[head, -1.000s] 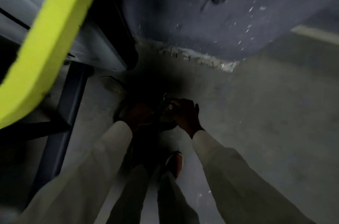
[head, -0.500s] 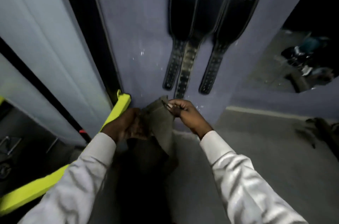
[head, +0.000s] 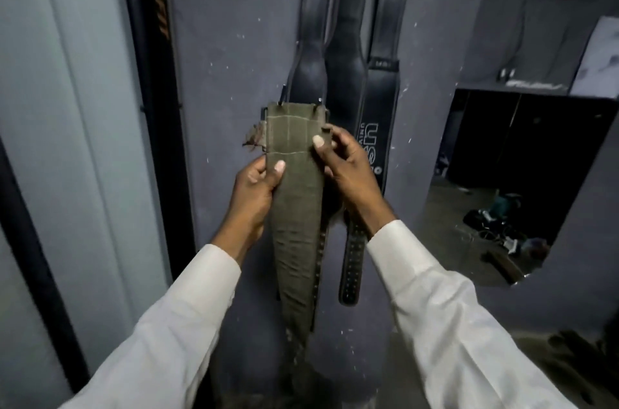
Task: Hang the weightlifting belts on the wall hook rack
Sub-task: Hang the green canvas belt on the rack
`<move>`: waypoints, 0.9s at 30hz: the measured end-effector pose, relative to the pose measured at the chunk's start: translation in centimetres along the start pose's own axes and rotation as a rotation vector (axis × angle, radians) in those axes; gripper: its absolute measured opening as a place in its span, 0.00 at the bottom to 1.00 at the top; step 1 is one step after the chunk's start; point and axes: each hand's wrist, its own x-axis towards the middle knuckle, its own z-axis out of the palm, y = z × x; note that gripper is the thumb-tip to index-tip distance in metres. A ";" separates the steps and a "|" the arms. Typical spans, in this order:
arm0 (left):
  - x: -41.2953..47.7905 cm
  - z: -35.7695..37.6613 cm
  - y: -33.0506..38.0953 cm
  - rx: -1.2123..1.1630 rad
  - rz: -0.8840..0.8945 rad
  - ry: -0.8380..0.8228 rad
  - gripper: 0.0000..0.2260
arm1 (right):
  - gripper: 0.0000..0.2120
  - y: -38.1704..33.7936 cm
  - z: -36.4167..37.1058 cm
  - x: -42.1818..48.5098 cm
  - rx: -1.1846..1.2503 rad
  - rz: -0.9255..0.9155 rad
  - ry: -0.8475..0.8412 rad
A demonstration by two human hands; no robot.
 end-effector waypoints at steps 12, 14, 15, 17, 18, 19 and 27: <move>6.7 5.8 5.7 -0.199 0.073 0.124 0.11 | 0.12 -2.7 -0.7 4.3 -0.422 -0.132 0.140; 7.2 6.1 5.8 -0.152 0.106 0.124 0.11 | 0.12 -1.9 -0.7 3.8 -0.435 -0.131 0.147; 7.3 6.2 5.8 -0.133 0.126 0.118 0.12 | 0.12 -1.5 -0.7 3.6 -0.433 -0.134 0.167; 7.4 6.6 5.7 -0.126 0.158 0.111 0.10 | 0.12 -1.0 -0.8 3.4 -0.426 -0.129 0.186; 7.5 6.7 5.7 -0.129 0.166 0.113 0.09 | 0.12 -0.7 -0.9 3.2 -0.420 -0.118 0.177; 7.8 6.8 5.7 -0.131 0.169 0.117 0.07 | 0.12 -0.4 -1.0 3.1 -0.408 -0.114 0.167; 8.4 7.5 5.6 -0.175 0.138 0.145 0.07 | 0.12 0.7 -2.2 1.8 -0.383 -0.092 0.146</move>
